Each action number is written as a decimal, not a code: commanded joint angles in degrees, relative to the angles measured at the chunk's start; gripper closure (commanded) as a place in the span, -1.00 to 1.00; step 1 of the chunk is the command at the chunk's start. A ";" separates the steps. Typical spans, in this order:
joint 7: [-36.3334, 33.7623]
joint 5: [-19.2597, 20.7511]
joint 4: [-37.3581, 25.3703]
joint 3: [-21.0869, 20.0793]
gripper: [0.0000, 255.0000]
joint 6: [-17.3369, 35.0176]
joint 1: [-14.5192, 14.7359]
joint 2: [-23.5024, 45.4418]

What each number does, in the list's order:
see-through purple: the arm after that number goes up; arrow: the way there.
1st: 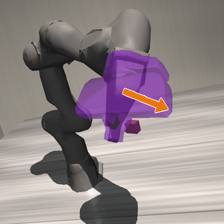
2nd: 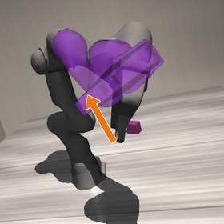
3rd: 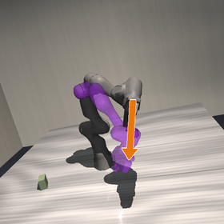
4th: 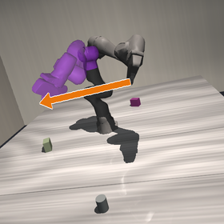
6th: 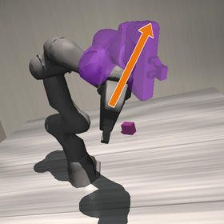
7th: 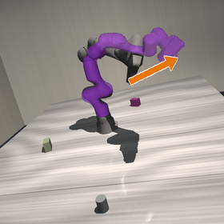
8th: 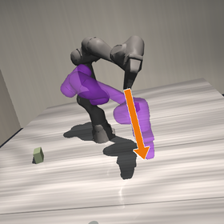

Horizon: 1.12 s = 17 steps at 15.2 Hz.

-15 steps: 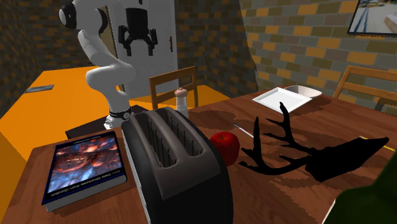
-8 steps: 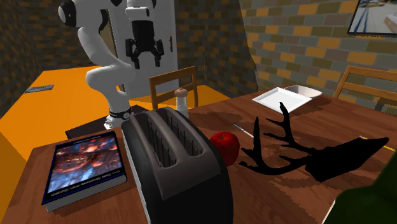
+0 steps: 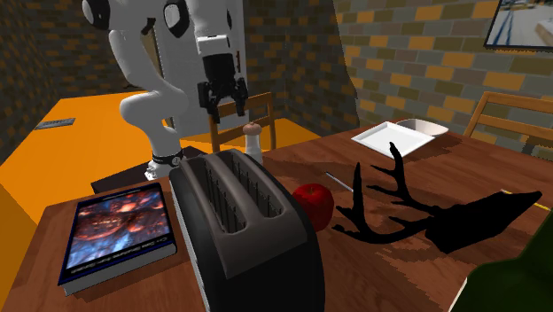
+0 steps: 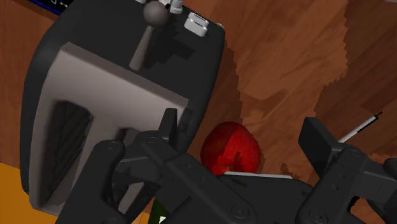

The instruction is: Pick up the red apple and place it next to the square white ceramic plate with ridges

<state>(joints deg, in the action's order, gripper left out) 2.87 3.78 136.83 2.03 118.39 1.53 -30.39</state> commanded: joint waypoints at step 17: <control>20.43 -13.90 -16.79 3.78 -1.00 30.06 4.97 35.38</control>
<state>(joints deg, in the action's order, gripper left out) 21.66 -8.71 122.05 5.91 147.49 6.46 2.51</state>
